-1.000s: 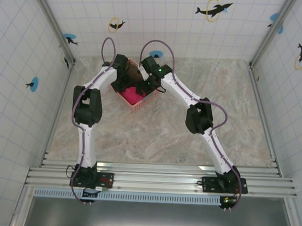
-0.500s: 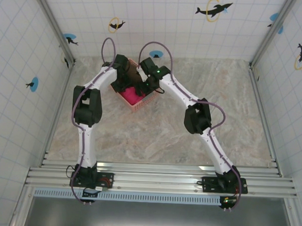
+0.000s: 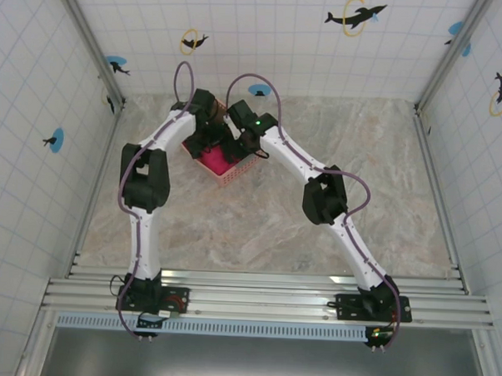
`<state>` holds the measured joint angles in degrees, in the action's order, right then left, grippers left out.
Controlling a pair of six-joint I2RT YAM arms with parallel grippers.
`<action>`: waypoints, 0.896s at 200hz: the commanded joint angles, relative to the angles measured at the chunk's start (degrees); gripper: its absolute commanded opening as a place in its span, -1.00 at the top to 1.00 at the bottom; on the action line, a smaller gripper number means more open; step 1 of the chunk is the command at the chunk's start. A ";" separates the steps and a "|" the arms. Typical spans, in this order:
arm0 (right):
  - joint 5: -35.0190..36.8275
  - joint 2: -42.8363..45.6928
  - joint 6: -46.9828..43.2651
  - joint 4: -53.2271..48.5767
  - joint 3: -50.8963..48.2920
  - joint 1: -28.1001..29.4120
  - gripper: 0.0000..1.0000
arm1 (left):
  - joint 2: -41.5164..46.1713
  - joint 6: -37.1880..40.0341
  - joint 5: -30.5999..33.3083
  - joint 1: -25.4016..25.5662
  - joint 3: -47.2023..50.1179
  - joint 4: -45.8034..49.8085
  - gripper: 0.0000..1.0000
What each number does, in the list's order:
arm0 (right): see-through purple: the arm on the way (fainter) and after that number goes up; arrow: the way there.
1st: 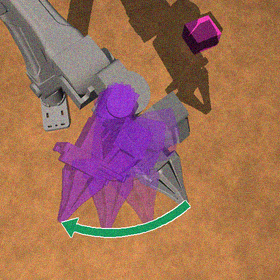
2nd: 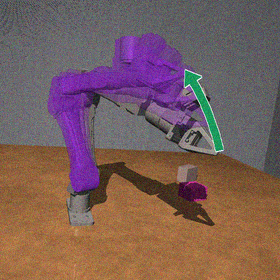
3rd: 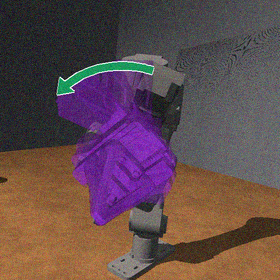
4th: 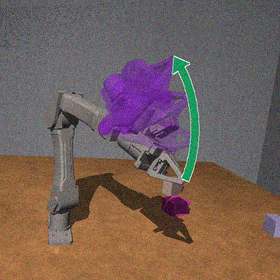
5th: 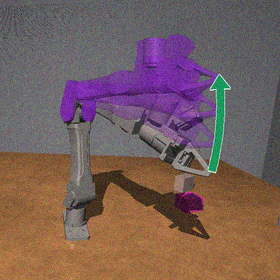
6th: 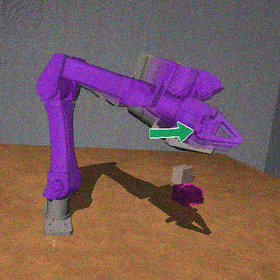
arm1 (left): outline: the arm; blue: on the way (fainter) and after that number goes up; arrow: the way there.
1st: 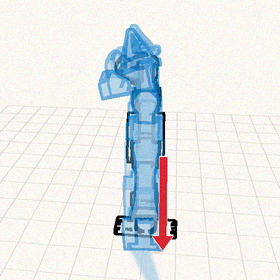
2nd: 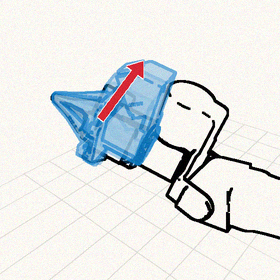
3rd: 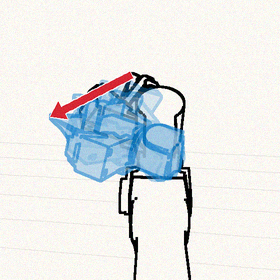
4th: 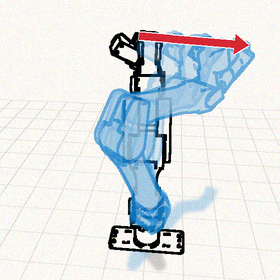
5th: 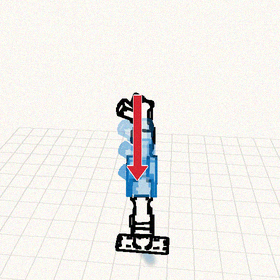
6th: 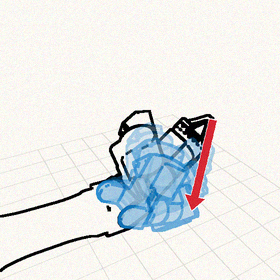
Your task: Roll up the long pants
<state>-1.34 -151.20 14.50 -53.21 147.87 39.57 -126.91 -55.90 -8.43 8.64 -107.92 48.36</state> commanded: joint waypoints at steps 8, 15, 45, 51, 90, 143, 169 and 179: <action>3.69 -6.17 0.09 -7.14 -3.77 0.79 -0.99 | 1.05 2.44 -8.91 1.16 -0.26 11.90 -0.95; 3.80 -6.10 0.04 -7.56 -3.90 0.69 -0.99 | 1.85 2.52 -8.83 0.99 -0.27 11.87 -0.95; 4.14 -5.09 -0.29 -7.89 -5.94 0.59 -0.99 | 5.23 2.55 -10.24 -1.04 -0.92 11.46 -0.95; 4.32 -4.78 -0.29 -7.92 -6.38 0.64 -0.99 | 5.92 2.67 -10.33 -1.61 -1.21 11.78 -0.95; 5.76 -2.59 -0.11 -7.14 -8.89 0.59 -0.99 | 11.85 3.94 -11.62 -6.39 -2.03 11.82 -0.95; 6.79 0.04 0.48 -5.49 -12.13 0.33 -0.99 | 21.09 3.39 -18.35 -15.95 1.86 0.73 -0.45; 7.32 2.80 0.83 -3.31 -14.98 0.28 -0.99 | 24.94 3.35 -20.03 -19.18 4.21 -5.60 0.12; 7.00 4.93 0.96 -1.56 -16.56 0.09 -0.99 | 26.29 6.01 -19.59 -19.68 4.42 -5.63 0.35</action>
<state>0.97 -145.99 14.13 -46.06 137.40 40.69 -102.59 -52.62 -25.39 -10.70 -105.54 47.07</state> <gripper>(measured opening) 0.993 0.433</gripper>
